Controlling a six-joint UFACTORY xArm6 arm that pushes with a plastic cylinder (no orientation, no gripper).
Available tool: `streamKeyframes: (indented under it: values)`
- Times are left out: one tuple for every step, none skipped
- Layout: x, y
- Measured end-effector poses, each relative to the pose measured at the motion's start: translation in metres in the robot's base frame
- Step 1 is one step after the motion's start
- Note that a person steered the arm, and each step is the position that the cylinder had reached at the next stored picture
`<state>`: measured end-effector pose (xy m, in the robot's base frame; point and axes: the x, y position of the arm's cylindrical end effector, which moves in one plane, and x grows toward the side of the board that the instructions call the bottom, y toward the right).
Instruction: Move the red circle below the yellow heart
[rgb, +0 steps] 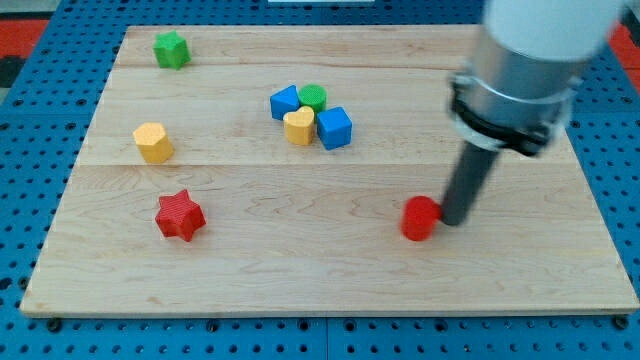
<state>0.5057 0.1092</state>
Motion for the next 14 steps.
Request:
streamKeyframes:
  values:
    - [-0.019,-0.076]
    - [0.002,-0.013]
    - [0.034,0.003]
    - [0.024,-0.065]
    - [0.026,-0.079]
    - [0.061,-0.076]
    - [0.033,-0.111]
    - [-0.003,-0.12]
    - [0.035,-0.127]
    - [0.028,-0.173]
    - [0.0,-0.182]
    - [0.003,-0.168]
    - [0.043,-0.162]
    - [0.026,-0.151]
